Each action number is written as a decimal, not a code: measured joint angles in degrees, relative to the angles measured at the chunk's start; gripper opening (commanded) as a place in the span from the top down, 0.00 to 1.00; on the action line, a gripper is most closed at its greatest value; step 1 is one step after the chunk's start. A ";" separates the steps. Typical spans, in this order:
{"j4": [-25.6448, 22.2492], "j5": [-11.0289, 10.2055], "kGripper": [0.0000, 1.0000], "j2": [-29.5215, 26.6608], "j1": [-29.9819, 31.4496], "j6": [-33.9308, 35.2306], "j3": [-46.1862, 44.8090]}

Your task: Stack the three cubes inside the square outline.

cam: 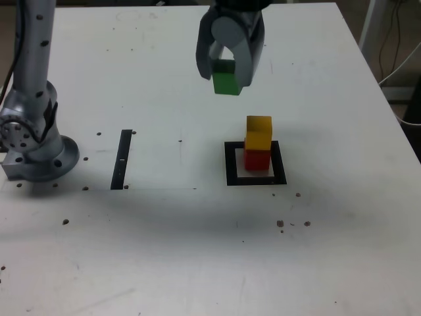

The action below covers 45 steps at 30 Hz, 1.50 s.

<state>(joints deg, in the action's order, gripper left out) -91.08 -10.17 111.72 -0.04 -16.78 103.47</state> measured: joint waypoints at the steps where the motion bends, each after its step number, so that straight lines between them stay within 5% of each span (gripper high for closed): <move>1: -0.06 0.18 0.67 0.32 0.14 0.98 0.16; 12: -0.56 2.05 0.67 3.46 3.46 9.18 4.40; 31: -0.72 3.09 0.66 7.51 6.08 11.25 6.62; 34: -0.64 3.09 0.54 7.62 6.08 11.26 6.76; 39: -0.05 3.09 0.16 7.85 6.09 11.20 6.87; 45: 0.10 3.22 0.09 7.93 6.09 11.13 6.84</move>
<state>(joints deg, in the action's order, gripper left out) -90.98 -6.95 119.65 6.05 -5.65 110.31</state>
